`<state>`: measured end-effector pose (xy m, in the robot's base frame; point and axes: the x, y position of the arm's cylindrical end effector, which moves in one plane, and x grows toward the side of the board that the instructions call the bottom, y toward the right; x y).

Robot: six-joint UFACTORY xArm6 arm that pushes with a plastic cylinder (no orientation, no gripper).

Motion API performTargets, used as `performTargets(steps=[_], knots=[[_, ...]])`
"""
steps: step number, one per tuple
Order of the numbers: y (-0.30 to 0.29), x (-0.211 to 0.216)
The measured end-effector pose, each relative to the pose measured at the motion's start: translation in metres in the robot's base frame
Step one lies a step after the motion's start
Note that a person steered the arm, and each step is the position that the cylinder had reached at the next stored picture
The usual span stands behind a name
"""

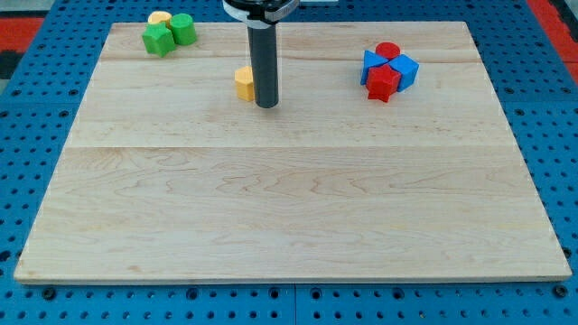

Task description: Push the yellow hexagon to the green circle

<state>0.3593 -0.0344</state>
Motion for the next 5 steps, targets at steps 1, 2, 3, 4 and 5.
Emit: performTargets(steps=[1,2,3,4,5], knots=[[-0.025,-0.015],[-0.056,-0.038],[-0.084,-0.064],[-0.086,-0.071],[-0.056,-0.071]])
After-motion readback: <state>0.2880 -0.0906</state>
